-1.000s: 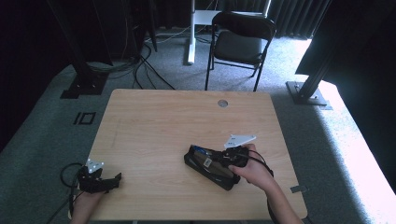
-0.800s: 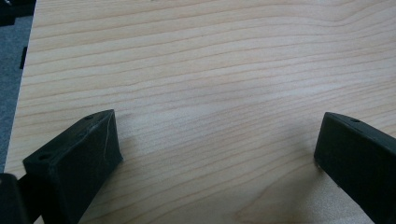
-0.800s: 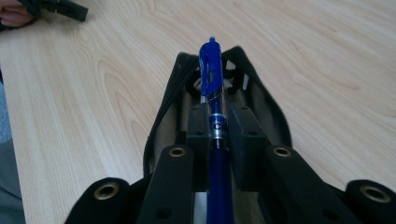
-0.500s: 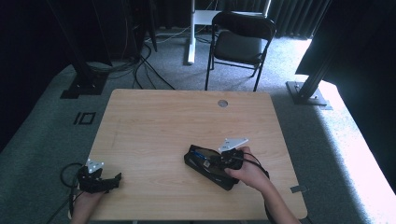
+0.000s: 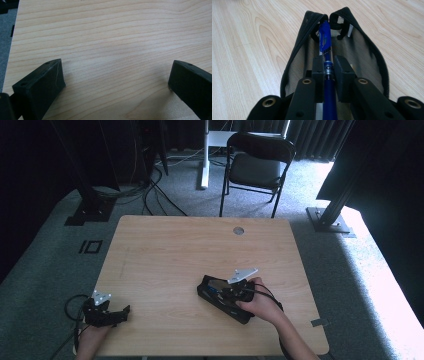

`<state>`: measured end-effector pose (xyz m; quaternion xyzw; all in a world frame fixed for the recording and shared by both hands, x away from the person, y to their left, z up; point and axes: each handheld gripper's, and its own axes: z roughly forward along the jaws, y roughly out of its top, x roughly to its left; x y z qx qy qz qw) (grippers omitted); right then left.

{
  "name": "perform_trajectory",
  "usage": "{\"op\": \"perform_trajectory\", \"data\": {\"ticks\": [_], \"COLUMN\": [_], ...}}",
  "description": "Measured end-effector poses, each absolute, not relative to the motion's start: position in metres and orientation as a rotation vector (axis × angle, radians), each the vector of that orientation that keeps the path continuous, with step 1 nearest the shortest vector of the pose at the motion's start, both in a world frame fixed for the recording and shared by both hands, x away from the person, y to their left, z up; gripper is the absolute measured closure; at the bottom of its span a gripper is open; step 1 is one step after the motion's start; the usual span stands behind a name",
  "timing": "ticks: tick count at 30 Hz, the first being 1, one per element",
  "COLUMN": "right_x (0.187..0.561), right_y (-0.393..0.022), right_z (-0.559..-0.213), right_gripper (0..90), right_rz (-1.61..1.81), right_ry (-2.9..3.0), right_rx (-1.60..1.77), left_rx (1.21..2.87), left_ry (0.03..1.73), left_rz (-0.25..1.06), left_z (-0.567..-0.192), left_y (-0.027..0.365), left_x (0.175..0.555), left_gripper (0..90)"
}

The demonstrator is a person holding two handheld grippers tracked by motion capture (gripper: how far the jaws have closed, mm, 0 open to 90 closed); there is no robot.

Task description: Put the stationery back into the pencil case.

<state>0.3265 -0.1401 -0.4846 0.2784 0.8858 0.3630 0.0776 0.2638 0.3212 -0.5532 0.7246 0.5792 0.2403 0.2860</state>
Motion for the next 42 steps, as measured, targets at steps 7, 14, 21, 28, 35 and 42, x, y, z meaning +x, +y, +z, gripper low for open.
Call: {"op": "perform_trajectory", "data": {"ticks": [7, 14, 21, 28, 35, 42], "right_x": [0.328, 0.329, 0.330, 0.330, 0.330, 0.327], "right_y": [-0.135, -0.128, -0.127, -0.128, -0.132, -0.139], "right_z": [-0.486, -0.490, -0.492, -0.493, -0.489, -0.476], "right_gripper": [79.4, 79.4, 79.3, 77.6, 76.1, 75.6], "right_rz": [1.074, 1.038, 1.010, 1.005, 1.053, 1.127], "right_ry": [2.663, 2.682, 2.715, 2.729, 2.720, 2.662], "right_rx": [0.831, 0.817, 0.824, 0.850, 0.854, 0.851], "left_rx": [1.937, 1.937, 1.937, 1.937, 1.937, 1.937], "left_ry": [1.548, 1.548, 1.548, 1.548, 1.548, 1.548], "left_rz": [0.642, 0.642, 0.642, 0.642, 0.642, 0.642], "left_z": [-0.553, -0.553, -0.553, -0.553, -0.553, -0.553], "left_y": [0.321, 0.321, 0.321, 0.321, 0.321, 0.321], "left_x": [0.264, 0.264, 0.264, 0.264, 0.264, 0.264], "left_gripper": [0.5, 0.6, 0.6, 0.6, 0.6, 0.6]}}
